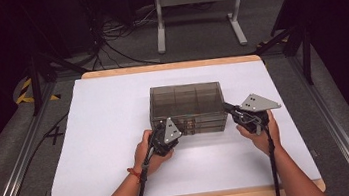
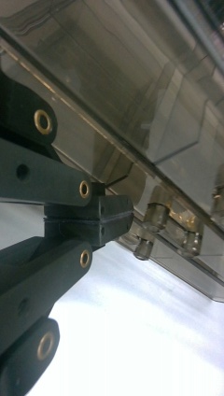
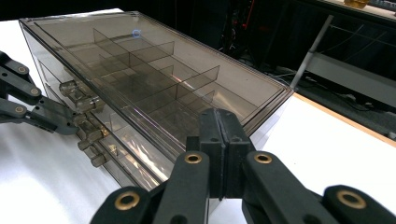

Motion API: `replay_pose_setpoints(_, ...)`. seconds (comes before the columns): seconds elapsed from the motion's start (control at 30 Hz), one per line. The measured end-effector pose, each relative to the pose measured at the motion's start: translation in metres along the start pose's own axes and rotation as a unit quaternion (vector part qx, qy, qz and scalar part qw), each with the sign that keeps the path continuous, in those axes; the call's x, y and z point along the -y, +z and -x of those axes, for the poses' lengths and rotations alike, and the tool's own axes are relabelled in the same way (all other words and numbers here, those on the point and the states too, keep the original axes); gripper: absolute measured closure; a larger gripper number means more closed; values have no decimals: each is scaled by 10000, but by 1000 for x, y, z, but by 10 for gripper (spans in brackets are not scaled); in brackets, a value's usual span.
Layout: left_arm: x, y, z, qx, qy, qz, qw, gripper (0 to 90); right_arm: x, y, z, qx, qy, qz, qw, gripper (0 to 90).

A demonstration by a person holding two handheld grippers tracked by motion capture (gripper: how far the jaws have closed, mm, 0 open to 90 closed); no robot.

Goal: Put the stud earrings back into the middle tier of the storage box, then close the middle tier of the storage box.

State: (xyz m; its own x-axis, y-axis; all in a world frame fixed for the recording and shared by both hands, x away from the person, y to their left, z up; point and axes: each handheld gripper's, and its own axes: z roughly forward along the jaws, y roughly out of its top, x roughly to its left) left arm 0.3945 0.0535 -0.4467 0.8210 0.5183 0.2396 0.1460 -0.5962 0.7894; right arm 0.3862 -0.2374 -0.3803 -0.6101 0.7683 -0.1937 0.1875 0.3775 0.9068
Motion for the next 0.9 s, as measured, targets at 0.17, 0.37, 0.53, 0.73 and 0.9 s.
replay_pose_setpoints(0.17,2,-4,0,-79,-29,-3,10000,896,0,0,0,-7,10,-3,10000,900)
replay_pose_setpoints(0.37,3,-12,-1,-85,21,-22,10000,886,-1,0,0,9,-53,-30,10000,900)
replay_pose_setpoints(0.53,5,-13,0,-44,142,-89,9999,885,-1,0,0,13,-73,-40,10000,900)
replay_pose_setpoints(0.73,5,-16,2,-58,182,-93,9998,879,-3,-1,-3,98,-186,-122,9997,894)
replay_pose_setpoints(0.9,4,-20,2,-16,290,-94,9995,877,-4,-2,-7,225,-320,-187,9991,895)
